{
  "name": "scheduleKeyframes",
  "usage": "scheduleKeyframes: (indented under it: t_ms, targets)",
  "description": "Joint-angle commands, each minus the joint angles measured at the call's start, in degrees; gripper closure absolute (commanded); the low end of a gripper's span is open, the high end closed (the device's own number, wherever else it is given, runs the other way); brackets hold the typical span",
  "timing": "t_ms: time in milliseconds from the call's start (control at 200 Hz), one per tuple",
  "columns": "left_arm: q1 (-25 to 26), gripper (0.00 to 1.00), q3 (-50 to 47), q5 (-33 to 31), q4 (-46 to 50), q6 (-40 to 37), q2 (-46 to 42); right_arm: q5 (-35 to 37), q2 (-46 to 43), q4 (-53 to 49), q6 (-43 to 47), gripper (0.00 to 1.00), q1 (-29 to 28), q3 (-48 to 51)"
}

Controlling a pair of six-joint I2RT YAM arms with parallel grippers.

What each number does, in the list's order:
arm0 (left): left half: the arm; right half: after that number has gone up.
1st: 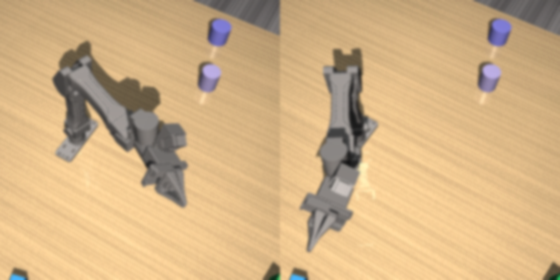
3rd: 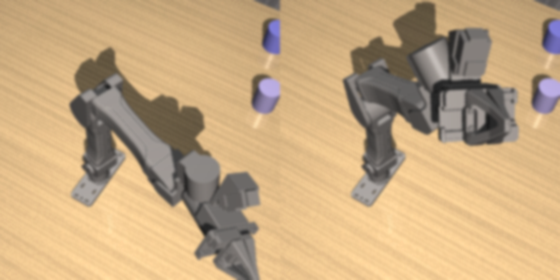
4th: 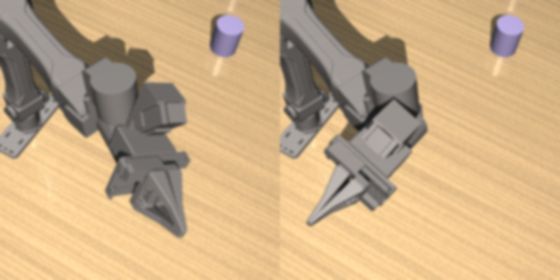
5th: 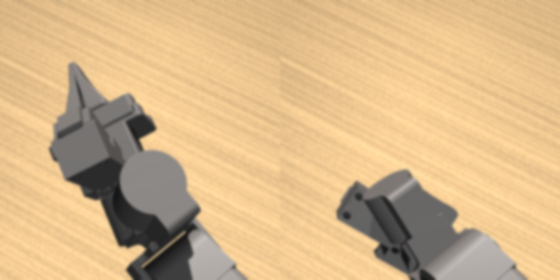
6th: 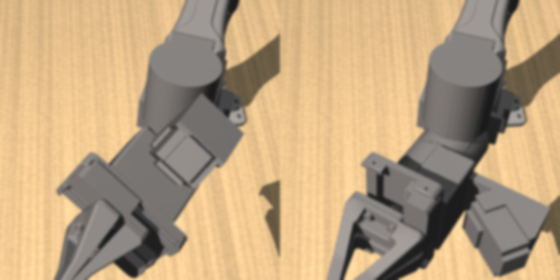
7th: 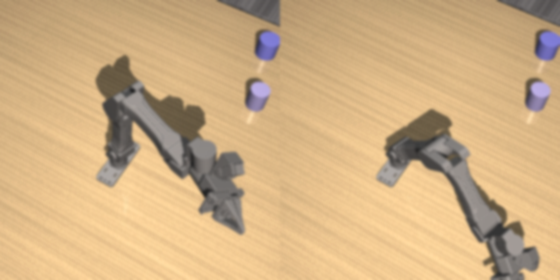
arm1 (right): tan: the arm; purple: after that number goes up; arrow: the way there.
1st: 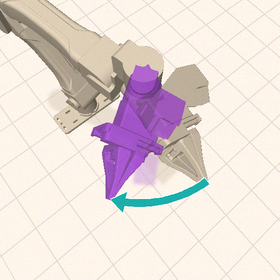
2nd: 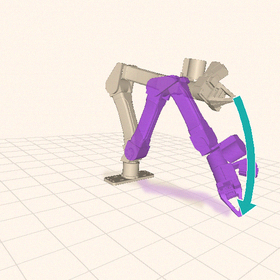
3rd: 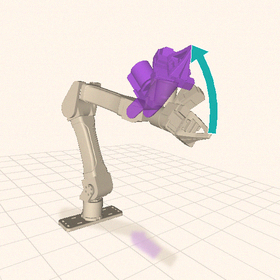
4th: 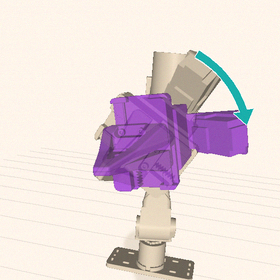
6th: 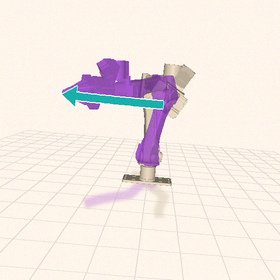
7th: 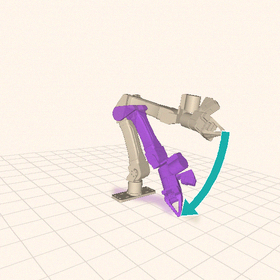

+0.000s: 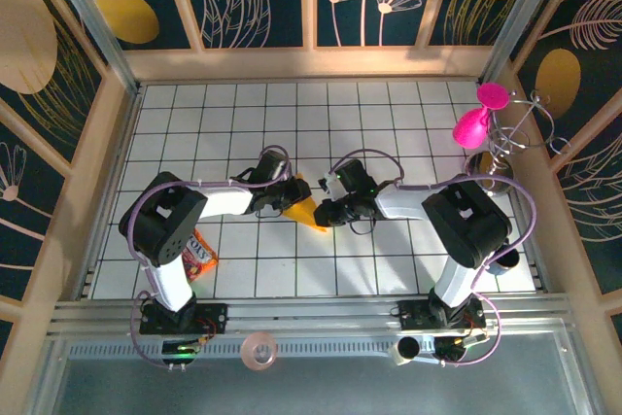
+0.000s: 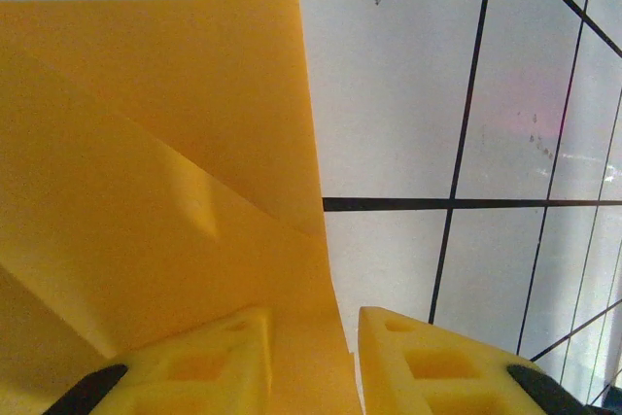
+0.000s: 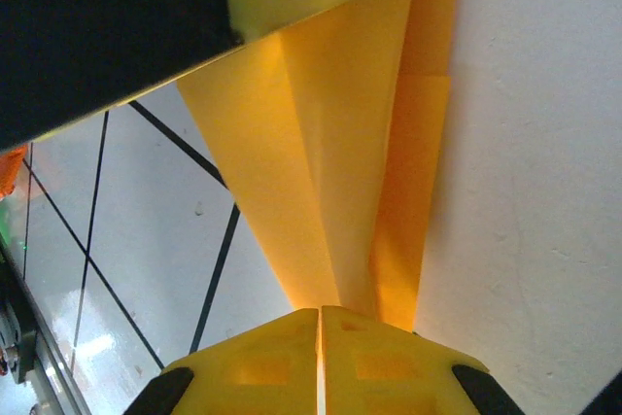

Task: Fold a paper plane with a square sheet of paper (pick it up from the middle)
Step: Fourth fold the wing at the center of the table.

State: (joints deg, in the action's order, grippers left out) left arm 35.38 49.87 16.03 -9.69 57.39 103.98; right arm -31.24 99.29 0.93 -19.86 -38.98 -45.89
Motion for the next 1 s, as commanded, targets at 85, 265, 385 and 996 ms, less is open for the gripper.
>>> scheduleKeyframes:
  t_ms: [85, 265, 385, 996]
  targets:
    - [-0.08, 0.71, 1.37, -0.05, 1.62, -0.96, 1.22, 1.21, 1.23, -1.72, 0.19, 0.90, 0.40, -0.78]
    - [-0.11, 0.71, 1.70, -0.07, 1.78, -1.05, 1.40, -0.01, 1.94, -1.72, 0.34, 0.90, 0.40, -0.67]
    - [-0.13, 0.71, 1.66, -0.05, 1.78, -1.05, 1.57, -0.48, 2.49, -1.90, 0.35, 0.90, 0.44, -0.85]
    - [-0.08, 0.70, 1.95, -2.91, 7.10, -1.18, 3.34, 0.13, 2.73, -4.56, 0.48, 0.91, 0.40, -1.35]
